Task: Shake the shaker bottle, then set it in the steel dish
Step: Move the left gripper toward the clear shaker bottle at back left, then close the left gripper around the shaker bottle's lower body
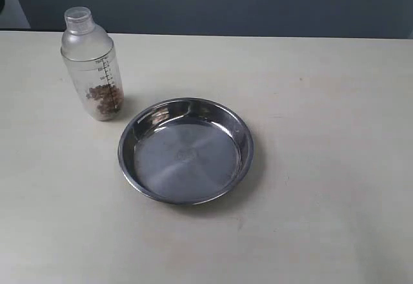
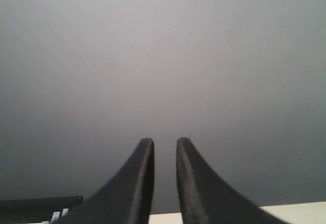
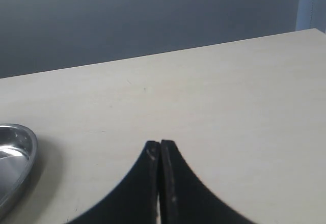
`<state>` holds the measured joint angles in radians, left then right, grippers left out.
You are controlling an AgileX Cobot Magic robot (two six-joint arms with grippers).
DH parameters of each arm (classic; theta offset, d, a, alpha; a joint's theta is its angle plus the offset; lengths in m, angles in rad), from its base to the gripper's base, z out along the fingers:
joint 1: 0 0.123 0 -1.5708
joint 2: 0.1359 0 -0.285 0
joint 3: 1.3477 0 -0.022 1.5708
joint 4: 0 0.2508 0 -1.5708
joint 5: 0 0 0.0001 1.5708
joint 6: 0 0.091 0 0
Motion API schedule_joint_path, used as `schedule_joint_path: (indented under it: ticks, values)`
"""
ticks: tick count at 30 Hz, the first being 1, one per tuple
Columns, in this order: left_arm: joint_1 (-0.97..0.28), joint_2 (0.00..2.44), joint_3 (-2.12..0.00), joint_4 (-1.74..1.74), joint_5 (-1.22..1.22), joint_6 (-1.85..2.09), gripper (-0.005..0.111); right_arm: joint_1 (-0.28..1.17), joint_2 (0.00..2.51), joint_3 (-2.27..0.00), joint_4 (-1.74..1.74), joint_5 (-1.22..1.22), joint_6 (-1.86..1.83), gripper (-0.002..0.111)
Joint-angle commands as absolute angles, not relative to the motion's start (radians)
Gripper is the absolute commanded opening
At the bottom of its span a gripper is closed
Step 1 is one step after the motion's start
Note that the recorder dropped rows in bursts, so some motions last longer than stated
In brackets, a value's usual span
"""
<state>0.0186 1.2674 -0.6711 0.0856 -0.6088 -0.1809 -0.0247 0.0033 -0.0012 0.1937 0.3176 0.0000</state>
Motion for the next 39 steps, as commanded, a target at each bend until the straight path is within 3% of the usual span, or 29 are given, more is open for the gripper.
schedule_joint_path:
  ticks: [1, 5, 8, 11, 14, 15, 31, 39]
  values:
    - [0.018, 1.348, -0.681, 0.129, -0.715, -0.205, 0.02, -0.029, 0.0, 0.0, 0.193, 0.304, 0.0, -0.001]
    - [0.02, 1.385, -0.681, 0.115, -0.717, -0.198, 0.02, -0.029, 0.0, 0.0, 0.193, 0.304, 0.0, -0.001]
    - [0.02, 1.416, -0.681, 0.175, -0.728, -0.202, 0.028, -0.029, 0.0, 0.0, 0.193, 0.304, 0.0, -0.001]
    - [0.02, 1.441, -0.681, 0.232, -0.759, -0.163, 0.058, -0.029, 0.0, 0.0, 0.193, 0.304, 0.0, -0.001]
    - [0.02, 1.46, -0.681, 0.242, -0.781, -0.12, 0.102, -0.029, 0.0, 0.0, 0.193, 0.304, 0.0, -0.001]
    - [0.02, 1.466, -0.681, 0.254, -0.786, -0.13, 0.105, -0.029, 0.0, 0.0, 0.193, 0.304, 0.0, -0.001]
    - [0.078, 1.925, -0.681, 0.297, -1.208, -0.229, 0.105, -0.029, 0.0, 0.0, 0.193, 0.304, 0.0, -0.001]
    - [0.08, 2.062, -0.728, 0.345, -1.221, -0.253, 0.104, -0.029, 0.0, 0.0, 0.193, 0.304, 0.0, -0.001]
